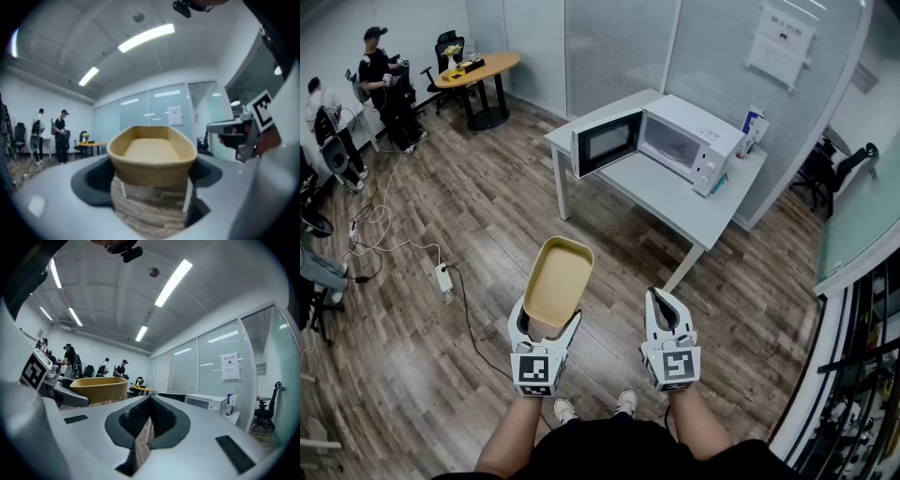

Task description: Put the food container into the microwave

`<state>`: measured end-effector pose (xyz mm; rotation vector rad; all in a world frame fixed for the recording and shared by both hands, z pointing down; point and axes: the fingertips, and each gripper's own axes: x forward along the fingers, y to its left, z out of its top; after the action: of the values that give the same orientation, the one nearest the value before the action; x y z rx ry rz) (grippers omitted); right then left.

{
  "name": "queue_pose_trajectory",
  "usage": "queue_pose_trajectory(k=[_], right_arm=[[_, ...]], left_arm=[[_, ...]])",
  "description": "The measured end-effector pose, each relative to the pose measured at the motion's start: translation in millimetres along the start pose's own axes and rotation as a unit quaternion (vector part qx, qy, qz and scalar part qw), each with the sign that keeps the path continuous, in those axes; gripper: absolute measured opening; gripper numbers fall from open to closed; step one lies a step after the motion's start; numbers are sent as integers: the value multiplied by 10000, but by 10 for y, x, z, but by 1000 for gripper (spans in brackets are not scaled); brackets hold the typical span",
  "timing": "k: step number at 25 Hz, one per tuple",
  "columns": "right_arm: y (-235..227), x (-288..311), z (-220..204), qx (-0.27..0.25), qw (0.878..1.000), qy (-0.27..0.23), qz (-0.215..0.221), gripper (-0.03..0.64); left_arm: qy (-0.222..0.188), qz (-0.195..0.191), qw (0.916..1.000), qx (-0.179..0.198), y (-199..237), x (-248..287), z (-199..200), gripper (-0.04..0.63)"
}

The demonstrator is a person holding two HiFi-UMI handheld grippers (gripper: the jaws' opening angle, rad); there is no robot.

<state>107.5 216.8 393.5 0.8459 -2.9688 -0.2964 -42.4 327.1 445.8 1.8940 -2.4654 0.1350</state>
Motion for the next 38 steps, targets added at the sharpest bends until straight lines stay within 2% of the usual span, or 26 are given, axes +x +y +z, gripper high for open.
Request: queue_pose_trajectory(k=[12, 17, 26, 31, 38], right_arm=[[141, -93, -56, -2, 9998, 147, -93, -2], [204, -123, -13, 360, 9992, -33, -183, -2], [571, -147, 37, 204, 9994, -49, -258, -2], [636, -110, 46, 158, 9994, 24, -300, -2], [456, 147, -3, 122, 9995, 51, -287, -2]], left_arm=[[32, 36, 10000, 76, 87, -257, 30, 488], [-19, 30, 10000, -22, 157, -359, 86, 488], [-113, -107, 9999, -2, 398, -497, 33, 489], [-106, -208, 9997, 11, 445, -416, 31, 489], [-85, -284, 9996, -34, 464, -112, 39, 489]])
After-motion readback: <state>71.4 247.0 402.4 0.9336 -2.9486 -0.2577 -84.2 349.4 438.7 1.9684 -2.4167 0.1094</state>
